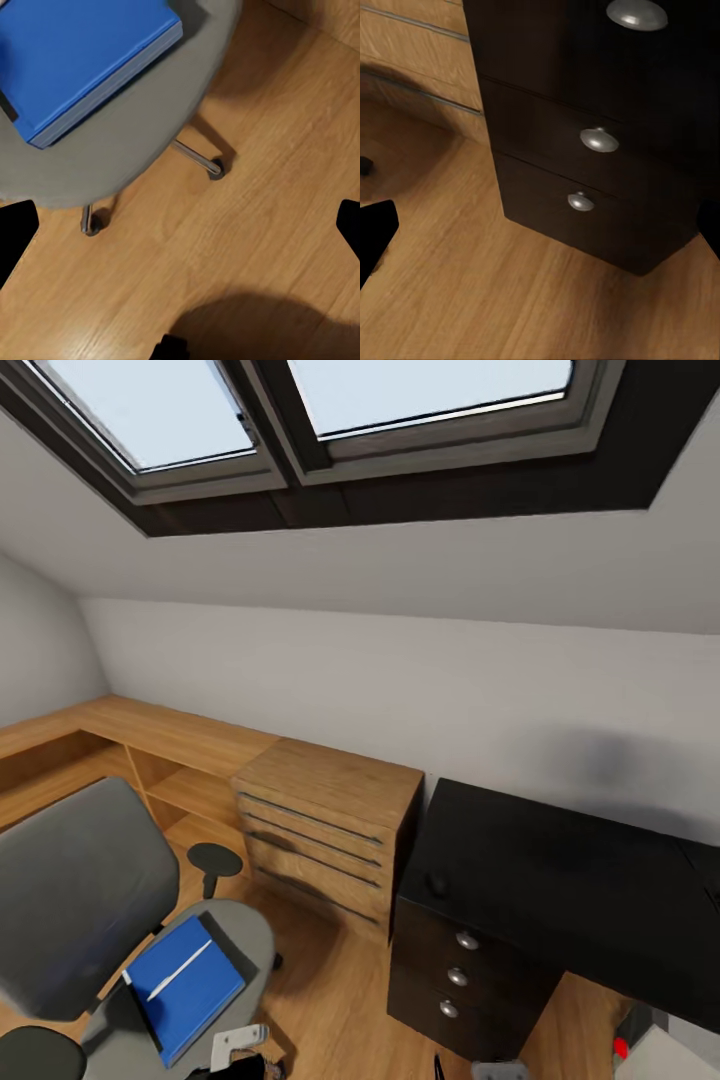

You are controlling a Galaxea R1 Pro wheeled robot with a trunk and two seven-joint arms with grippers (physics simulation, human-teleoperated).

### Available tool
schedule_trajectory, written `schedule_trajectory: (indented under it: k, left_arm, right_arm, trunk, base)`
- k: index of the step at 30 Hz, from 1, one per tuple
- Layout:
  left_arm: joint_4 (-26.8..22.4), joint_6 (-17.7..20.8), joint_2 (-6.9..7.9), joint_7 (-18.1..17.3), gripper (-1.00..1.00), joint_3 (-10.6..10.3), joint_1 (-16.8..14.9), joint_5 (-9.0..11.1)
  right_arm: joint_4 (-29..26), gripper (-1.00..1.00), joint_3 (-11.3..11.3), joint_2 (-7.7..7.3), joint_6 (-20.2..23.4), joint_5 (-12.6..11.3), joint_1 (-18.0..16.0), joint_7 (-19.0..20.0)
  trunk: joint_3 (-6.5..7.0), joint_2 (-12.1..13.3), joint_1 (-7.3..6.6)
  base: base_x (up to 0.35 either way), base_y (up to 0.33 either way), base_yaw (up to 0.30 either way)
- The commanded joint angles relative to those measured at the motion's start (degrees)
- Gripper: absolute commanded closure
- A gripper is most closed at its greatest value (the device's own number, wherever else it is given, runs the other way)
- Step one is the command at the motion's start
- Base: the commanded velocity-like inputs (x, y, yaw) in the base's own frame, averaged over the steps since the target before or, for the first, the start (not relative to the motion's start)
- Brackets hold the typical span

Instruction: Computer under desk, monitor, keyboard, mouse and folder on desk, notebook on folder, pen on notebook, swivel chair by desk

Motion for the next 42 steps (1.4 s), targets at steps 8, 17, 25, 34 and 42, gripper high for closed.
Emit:
schedule_trajectory:
  k: [8,17,25,34,42]
  left_arm:
    - [9.1,-2.2,-1.05,-1.4,-1.0,-1.1,0.0,0.2]
    - [13.0,-8.7,-2.38,-3.1,-1.0,-1.2,0.0,0.2]
    - [13.1,-8.9,-2.37,-3.2,-1.0,-1.2,0.0,0.2]
    - [13.1,-9.0,-2.43,-3.2,-1.0,-1.2,0.0,0.2]
    - [13.1,-9.0,-2.51,-3.2,-1.0,-1.2,0.0,0.1]
  right_arm:
    - [4.0,-1.0,0.6,-0.16,-5.7,-0.2,-0.1,-0.6]
    - [5.7,-1.0,0.5,-0.24,-5.9,-0.2,-0.3,-0.5]
    - [5.7,-1.0,0.5,-0.22,-5.9,-0.3,-0.3,-0.5]
    - [5.7,-1.0,0.5,-0.15,-5.9,-0.3,-0.3,-0.5]
    - [5.7,-1.0,0.5,-0.1,-5.9,-0.3,-0.3,-0.5]
  trunk:
    - [-0.07,-0.1,0.02]
    - [0.11,-0.1,0.02]
    - [0.27,-0.1,0.02]
    - [0.29,-0.1,0.02]
    - [0.29,-0.1,0.02]
  base:
    - [-0.001,0.0,-0.063]
    - [0.0,0.0,-0.275]
    - [0.0,0.0,-0.284]
    - [0.0,0.0,-0.29]
    - [0.0,0.0,-0.287]
